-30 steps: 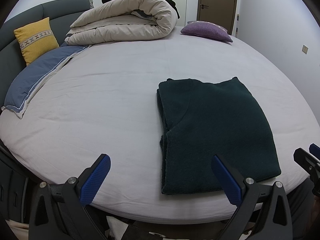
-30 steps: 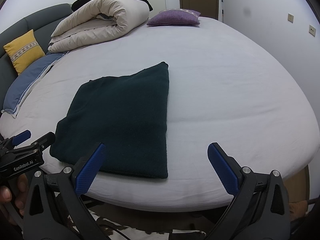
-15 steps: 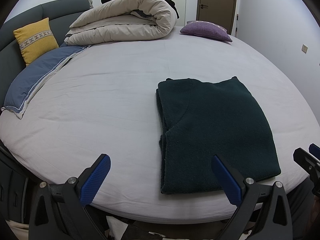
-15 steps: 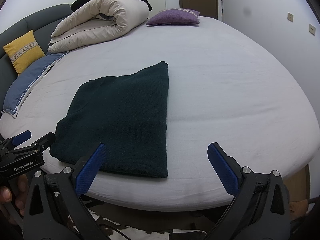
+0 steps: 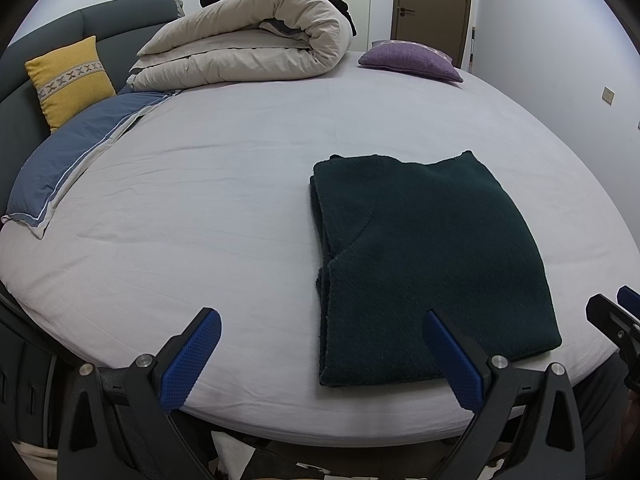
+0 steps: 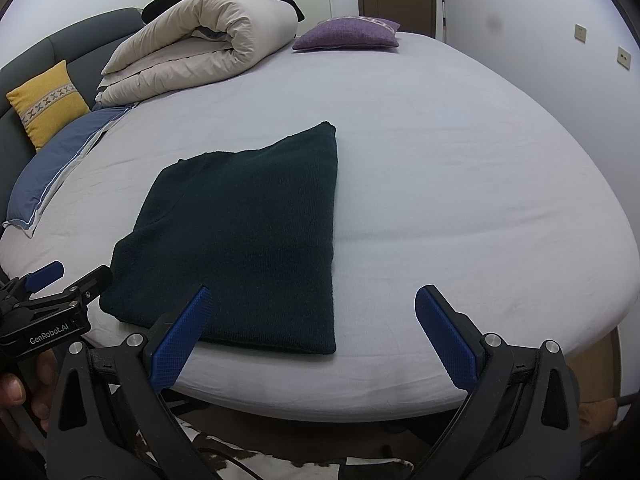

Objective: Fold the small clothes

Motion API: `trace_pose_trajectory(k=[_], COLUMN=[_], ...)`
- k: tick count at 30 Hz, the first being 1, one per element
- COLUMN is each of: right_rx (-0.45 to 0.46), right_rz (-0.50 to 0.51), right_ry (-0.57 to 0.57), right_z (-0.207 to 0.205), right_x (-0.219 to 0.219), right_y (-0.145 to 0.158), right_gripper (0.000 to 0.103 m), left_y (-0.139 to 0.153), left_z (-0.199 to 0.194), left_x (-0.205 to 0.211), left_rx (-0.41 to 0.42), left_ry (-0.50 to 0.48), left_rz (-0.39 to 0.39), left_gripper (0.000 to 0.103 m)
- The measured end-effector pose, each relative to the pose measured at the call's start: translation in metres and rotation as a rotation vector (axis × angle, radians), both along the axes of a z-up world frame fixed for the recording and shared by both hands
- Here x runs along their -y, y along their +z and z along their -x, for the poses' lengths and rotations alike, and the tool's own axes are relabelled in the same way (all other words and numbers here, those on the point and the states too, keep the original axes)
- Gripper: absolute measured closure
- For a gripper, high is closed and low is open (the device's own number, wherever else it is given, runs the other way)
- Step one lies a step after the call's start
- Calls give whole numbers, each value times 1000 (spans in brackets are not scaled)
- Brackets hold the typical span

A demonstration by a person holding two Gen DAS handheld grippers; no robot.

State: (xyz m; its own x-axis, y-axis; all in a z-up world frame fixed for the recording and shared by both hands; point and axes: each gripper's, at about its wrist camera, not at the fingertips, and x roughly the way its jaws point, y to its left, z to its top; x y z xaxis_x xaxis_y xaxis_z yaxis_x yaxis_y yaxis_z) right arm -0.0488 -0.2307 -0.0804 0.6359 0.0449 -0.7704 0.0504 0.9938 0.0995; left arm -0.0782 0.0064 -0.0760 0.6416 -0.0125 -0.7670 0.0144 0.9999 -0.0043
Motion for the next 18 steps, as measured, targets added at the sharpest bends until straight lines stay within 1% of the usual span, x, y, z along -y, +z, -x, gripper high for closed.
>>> trace_pose_trajectory(k=[13, 18], right_rx=[-4, -6], right_rz=[-3, -5], right_ry=[-1, -2], right_z=[0, 0], right_x=[2, 3], right_y=[0, 0], right_gripper=[0, 0], left_y=[-2, -3], left_z=[-2, -3], left_x=[1, 2], left_rx=[-5, 4], left_ry=[-7, -7], left_rz=[0, -8], left_gripper=[0, 0])
